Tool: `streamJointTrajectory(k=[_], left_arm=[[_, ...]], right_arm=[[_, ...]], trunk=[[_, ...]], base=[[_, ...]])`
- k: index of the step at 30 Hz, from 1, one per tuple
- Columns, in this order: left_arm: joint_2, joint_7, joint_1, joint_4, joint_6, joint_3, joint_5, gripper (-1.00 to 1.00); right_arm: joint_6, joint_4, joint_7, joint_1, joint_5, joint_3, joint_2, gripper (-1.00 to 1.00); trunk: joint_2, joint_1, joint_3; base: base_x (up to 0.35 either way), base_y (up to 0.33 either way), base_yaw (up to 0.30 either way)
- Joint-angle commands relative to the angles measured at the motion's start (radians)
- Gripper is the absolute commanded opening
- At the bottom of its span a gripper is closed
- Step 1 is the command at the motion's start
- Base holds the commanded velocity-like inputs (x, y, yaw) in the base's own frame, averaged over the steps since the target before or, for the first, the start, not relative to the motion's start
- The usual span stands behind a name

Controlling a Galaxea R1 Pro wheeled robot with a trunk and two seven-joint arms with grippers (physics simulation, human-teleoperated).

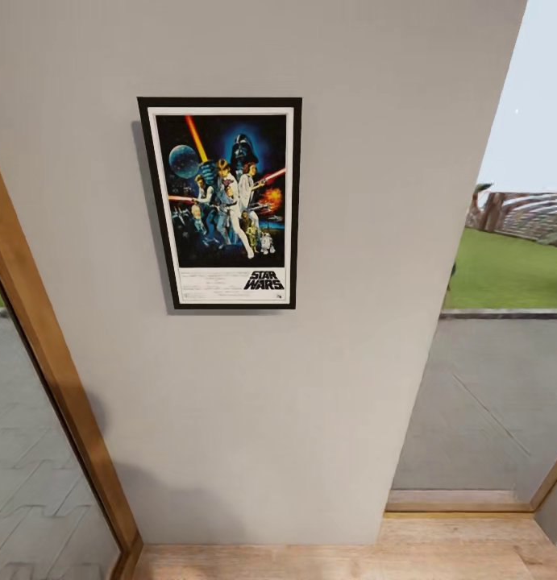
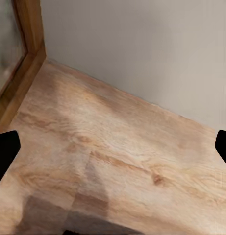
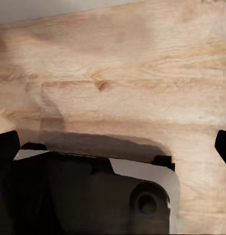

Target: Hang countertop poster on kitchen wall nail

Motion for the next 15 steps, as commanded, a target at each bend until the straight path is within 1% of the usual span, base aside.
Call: streamJointTrajectory(k=[1,2,3,4,5,6,7,8,11,15], left_arm=[[0.000,0.035,0.001,0.002,-0.001,-0.003,0.010,1.00],[-0.003,0.133,0.004,0.002,-0.001,-0.003,0.010,1.00],[-0.004,0.183,0.004,0.002,0.000,-0.003,0.010,1.00],[-0.006,0.225,0.005,0.002,0.000,-0.003,0.010,1.00],[-0.009,0.304,0.009,0.003,0.000,-0.003,0.010,1.00],[-0.010,0.338,0.012,0.003,0.000,-0.003,0.011,1.00],[-0.012,0.405,0.016,0.002,-0.001,-0.003,0.011,1.00],[-0.014,0.447,0.018,0.002,-0.001,-0.003,0.011,1.00],[-0.015,0.469,0.020,0.003,-0.001,-0.003,0.011,1.00],[-0.024,0.474,0.020,0.002,-0.001,-0.003,0.011,1.00]], right_arm=[[-0.001,0.017,-0.052,-0.001,-0.005,-0.006,0.005,1.00],[-0.001,0.048,-0.163,-0.001,-0.005,-0.006,0.014,1.00],[-0.001,0.063,-0.213,-0.001,-0.006,-0.007,0.018,1.00],[-0.002,0.074,-0.252,-0.001,-0.006,-0.007,0.021,1.00],[-0.002,0.092,-0.309,0.000,-0.007,-0.007,0.025,1.00],[-0.002,0.099,-0.330,0.000,-0.007,-0.007,0.027,1.00],[-0.002,0.112,-0.369,0.000,-0.008,-0.006,0.031,1.00],[-0.002,0.120,-0.394,0.000,-0.009,-0.007,0.033,1.00],[-0.002,0.124,-0.408,0.000,-0.009,-0.007,0.034,1.00],[-0.002,0.125,-0.410,0.000,-0.010,-0.007,0.035,1.00]], trunk=[[-0.001,0.000,0.000],[-0.001,0.000,0.000],[-0.001,0.000,0.000],[-0.001,0.000,0.000],[-0.001,0.000,0.000],[-0.001,0.000,0.000],[-0.001,0.000,0.000],[-0.001,0.000,0.000],[-0.001,0.000,0.000],[-0.001,0.000,0.000]], base=[[0.000,0.000,0.000],[0.000,0.000,0.000],[0.000,0.000,0.000],[0.000,0.000,0.000],[0.000,0.000,0.000],[0.000,0.000,0.000],[0.000,0.000,0.000],[0.000,0.000,0.000],[0.000,0.000,0.000],[0.000,0.000,0.000]])
